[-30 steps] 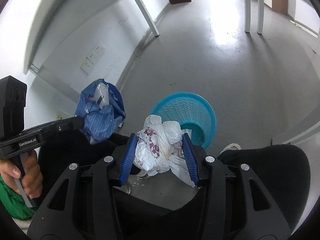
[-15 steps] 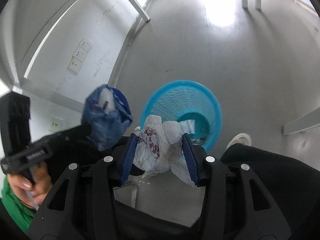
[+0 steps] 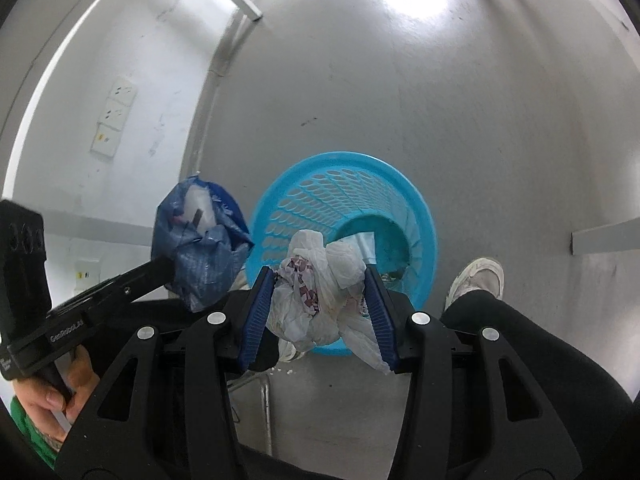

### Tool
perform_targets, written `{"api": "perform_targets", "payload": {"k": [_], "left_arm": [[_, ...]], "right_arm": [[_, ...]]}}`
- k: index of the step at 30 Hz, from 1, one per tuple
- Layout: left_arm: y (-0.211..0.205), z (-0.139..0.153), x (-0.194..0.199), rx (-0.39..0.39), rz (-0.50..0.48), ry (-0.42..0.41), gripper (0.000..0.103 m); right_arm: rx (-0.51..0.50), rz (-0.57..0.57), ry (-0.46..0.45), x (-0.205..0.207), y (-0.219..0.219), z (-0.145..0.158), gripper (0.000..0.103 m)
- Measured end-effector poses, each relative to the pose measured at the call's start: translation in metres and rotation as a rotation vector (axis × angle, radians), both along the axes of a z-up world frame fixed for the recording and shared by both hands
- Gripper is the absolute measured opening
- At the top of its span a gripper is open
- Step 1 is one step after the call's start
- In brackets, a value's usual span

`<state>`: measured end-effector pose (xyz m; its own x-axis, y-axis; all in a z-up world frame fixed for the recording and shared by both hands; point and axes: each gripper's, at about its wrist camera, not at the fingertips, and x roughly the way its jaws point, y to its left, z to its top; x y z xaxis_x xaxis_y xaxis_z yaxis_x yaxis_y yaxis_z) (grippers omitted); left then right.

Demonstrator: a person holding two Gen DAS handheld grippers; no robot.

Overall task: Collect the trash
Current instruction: 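Open both grippers to drop the bags into the wastebasket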

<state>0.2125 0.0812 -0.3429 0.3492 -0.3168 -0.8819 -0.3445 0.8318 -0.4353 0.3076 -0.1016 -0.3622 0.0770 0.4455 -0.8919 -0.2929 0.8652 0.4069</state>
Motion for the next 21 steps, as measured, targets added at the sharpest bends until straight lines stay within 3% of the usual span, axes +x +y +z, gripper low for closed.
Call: {"api": "perform_targets", "payload": {"k": [5, 8, 10, 18, 21], "left_arm": [[0.004, -0.015, 0.003, -0.037, 0.036, 0.035, 0.015], [0.006, -0.016, 0.002, -0.046, 0.054, 0.042, 0.031], [0.01, -0.011, 0.0, -0.051, 0.068, 0.017, 0.035], [0.015, -0.006, -0.008, -0.008, 0.097, 0.026, 0.036], [0.012, 0.0, -0.014, 0.041, 0.079, 0.019, 0.036]], "right_arm": [[0.0, -0.013, 0.015, 0.007, 0.005, -0.011, 0.046], [0.001, 0.011, 0.02, 0.006, 0.011, -0.014, 0.063], [-0.006, 0.008, -0.004, 0.005, 0.011, -0.011, 0.069], [-0.012, 0.008, -0.036, -0.005, 0.006, 0.001, 0.072], [-0.015, 0.026, -0.079, -0.014, 0.007, 0.012, 0.076]]}}
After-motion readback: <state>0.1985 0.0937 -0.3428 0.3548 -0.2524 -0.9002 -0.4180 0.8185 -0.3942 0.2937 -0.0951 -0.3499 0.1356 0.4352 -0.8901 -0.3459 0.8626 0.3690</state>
